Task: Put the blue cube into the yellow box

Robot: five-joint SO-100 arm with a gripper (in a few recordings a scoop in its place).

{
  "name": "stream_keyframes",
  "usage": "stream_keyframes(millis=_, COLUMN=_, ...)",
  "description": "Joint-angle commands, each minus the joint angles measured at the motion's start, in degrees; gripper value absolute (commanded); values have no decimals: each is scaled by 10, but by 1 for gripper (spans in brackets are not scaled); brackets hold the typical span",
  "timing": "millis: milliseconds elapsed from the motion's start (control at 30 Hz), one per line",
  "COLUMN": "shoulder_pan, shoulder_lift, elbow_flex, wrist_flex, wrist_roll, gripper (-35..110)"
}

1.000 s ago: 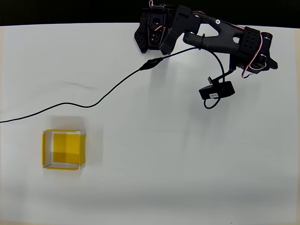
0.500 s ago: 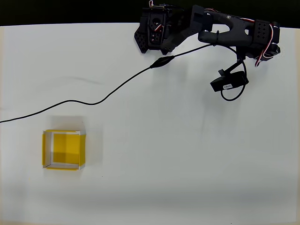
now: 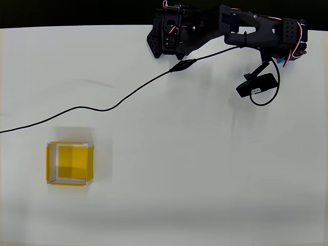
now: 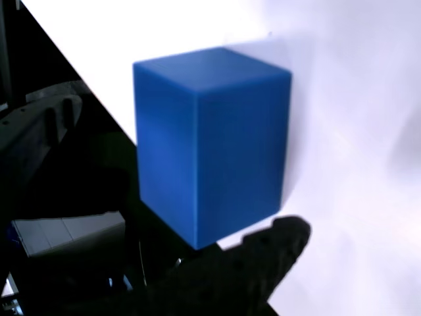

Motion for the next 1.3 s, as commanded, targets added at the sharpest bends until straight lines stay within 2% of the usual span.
stream_keyframes(millis=0, shoulder_pan=-24, shoulder_lift=16, elbow_flex=-66, wrist_flex=3, wrist_roll=-3, gripper=60)
stream_keyframes(millis=533, shoulder_pan=-37, shoulder_lift=-48, elbow_flex=-113, wrist_flex=-18, wrist_roll=-21, gripper=56)
stream_keyframes(millis=1067, shoulder_pan=-47, shoulder_lift=-72, elbow_flex=-120, wrist_flex=-38, wrist_roll=-73, gripper=37)
stream_keyframes(millis=1267, shoulder_pan=-47, shoulder_lift=-73, elbow_flex=-120, wrist_flex=-44, wrist_roll=-77, gripper=22)
